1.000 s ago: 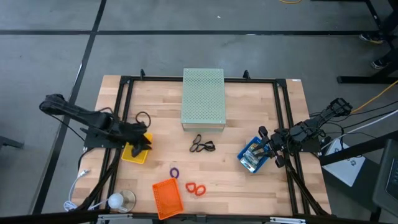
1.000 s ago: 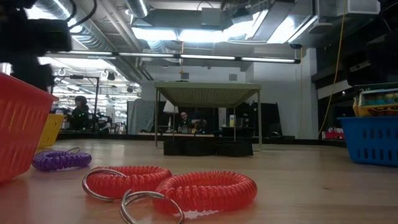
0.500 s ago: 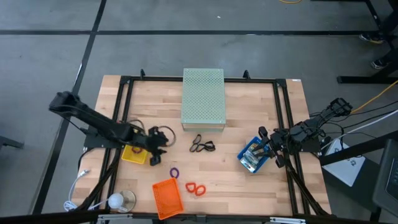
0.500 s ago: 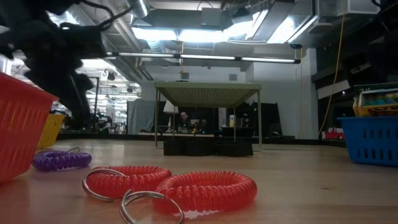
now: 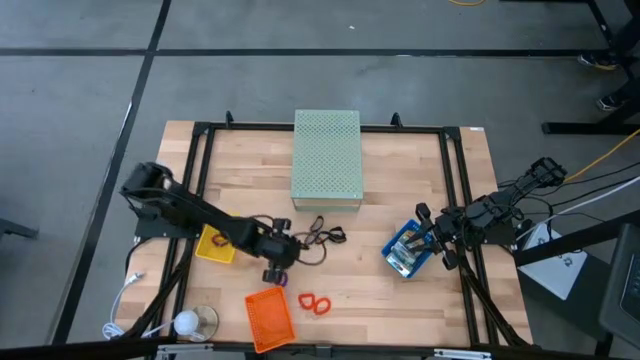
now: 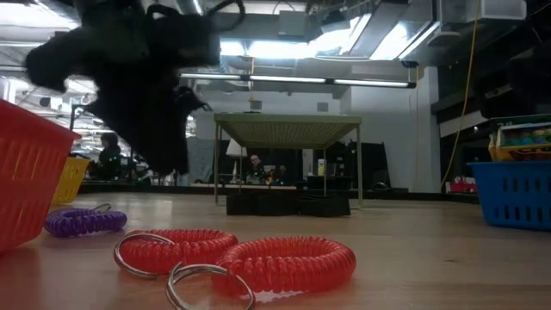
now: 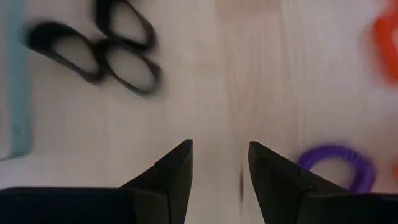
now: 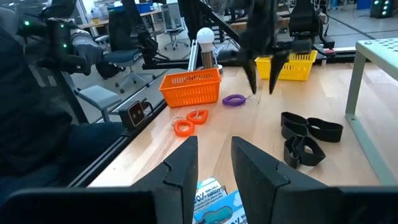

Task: Pick & Place Office Desk Supplies
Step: Put the violet spring keychain into the yellow bin

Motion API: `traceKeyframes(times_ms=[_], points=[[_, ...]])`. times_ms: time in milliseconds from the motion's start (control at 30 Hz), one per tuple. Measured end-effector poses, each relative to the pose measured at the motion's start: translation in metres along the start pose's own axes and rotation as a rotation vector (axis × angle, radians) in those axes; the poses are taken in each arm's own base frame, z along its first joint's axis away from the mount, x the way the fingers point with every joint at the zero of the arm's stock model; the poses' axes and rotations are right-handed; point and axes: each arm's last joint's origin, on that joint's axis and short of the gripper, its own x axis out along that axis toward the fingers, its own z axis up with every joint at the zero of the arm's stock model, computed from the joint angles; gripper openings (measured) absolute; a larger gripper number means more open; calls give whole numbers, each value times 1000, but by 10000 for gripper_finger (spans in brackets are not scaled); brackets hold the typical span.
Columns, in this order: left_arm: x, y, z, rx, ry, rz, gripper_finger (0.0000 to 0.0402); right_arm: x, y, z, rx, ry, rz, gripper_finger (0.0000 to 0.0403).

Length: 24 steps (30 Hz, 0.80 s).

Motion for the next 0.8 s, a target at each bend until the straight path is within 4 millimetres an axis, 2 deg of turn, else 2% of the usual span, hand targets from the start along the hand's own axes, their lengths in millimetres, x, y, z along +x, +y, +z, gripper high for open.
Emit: traceKeyframes(times_ms=[100,200,467,667,800], points=[[13,-8,-5,97,124,15,152,0,0,0,-4,5,15,98],[18,-16,-3,175,142,-10,152,0,1,-1,-3,9,23,98],[5,-24,21,187,75,-88,152,0,1,-1,-4,9,23,98],[13,-25,11,198,193,-143,152,0,1,-1,-4,9,23,98],[17,-26,10,221,199,-153,152,0,1,-1,-4,9,23,98]])
